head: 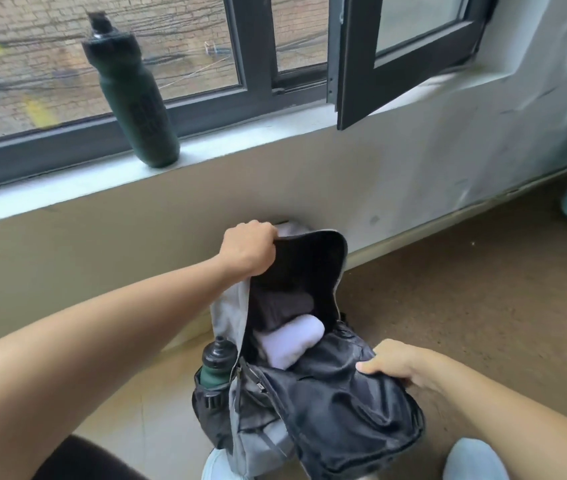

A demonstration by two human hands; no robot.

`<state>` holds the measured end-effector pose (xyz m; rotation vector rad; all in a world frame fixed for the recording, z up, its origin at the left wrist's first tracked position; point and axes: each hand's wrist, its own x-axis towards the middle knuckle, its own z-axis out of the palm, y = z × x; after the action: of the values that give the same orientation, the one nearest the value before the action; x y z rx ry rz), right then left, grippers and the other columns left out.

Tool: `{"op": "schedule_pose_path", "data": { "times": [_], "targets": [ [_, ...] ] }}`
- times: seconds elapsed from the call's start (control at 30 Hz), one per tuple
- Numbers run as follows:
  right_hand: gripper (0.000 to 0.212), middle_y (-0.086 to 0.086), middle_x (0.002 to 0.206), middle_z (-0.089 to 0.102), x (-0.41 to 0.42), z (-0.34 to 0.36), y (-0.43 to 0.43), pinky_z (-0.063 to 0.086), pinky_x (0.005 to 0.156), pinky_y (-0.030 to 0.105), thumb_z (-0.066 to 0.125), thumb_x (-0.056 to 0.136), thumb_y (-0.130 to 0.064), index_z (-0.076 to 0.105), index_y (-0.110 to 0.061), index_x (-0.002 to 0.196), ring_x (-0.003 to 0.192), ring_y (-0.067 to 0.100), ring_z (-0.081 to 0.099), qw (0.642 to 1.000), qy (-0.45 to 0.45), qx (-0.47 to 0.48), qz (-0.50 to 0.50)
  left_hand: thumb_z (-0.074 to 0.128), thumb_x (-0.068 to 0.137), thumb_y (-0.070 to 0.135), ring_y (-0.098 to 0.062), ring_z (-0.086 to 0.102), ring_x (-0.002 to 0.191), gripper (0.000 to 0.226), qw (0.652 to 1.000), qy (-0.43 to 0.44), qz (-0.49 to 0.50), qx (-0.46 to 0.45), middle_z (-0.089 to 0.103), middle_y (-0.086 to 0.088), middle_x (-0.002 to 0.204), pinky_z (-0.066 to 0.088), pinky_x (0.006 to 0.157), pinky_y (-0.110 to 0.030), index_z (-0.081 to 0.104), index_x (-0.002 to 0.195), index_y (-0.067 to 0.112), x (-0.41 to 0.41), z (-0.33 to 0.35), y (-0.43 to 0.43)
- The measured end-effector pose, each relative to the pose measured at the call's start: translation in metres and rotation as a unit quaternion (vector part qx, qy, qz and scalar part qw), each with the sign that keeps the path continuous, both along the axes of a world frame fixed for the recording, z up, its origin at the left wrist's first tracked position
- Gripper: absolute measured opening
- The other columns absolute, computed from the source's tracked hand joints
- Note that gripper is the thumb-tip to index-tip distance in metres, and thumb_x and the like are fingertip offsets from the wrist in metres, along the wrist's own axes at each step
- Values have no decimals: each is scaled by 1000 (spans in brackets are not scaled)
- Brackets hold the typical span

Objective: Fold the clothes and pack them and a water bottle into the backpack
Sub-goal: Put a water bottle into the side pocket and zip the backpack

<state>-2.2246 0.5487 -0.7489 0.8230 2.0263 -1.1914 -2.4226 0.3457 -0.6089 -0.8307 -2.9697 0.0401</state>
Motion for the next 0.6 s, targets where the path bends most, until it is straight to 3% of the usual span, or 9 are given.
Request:
{"op": "schedule_pose_path", "data": {
  "times": [0.1,0.17,0.23,0.3,0.43,0.6],
  "targets": [
    [22,16,92,78,-15,28,-19,59,86,41,70,94,-21,72,0,99,88,33,74,983,70,-124,-116,43,85,3,-42,62,97,29,977,-72,100,174,67,-13,93,44,75,-37,69,87,16,-9,18,-13],
    [23,18,88,78,-28,50,-36,58,82,39,67,97,-21,72,1,94,85,33,73,960,121,-166,-189,39,83,-3,-38,57,87,29,941,-108,152,283,61,-10,79,43,73,-35,57,70,15,-15,26,-26],
    [28,20,93,77,-39,72,-53,58,83,40,66,98,-23,72,3,100,89,35,74,941,164,-183,-234,38,81,-5,-35,60,86,33,898,-107,195,379,66,-9,79,51,78,-36,64,72,14,-22,34,-44],
    [28,20,98,77,-49,88,-68,58,82,39,66,98,-24,71,3,105,93,35,74,924,205,-194,-257,38,80,-6,-35,65,91,41,857,-86,229,453,73,-12,89,58,86,-40,74,86,12,-31,44,-65],
    [29,16,106,75,-70,104,-99,57,91,43,66,98,-26,69,-1,111,102,33,72,910,250,-222,-246,35,78,-7,-33,64,87,42,806,-58,288,514,72,-10,89,57,84,-39,71,82,16,-49,58,-112],
    [41,15,115,73,-100,102,-126,52,103,44,73,92,-23,65,2,123,108,30,68,923,212,-228,-225,39,83,-7,-29,61,87,40,831,-69,291,469,70,-6,84,46,76,-30,68,74,19,-44,58,-147]
  ]
}}
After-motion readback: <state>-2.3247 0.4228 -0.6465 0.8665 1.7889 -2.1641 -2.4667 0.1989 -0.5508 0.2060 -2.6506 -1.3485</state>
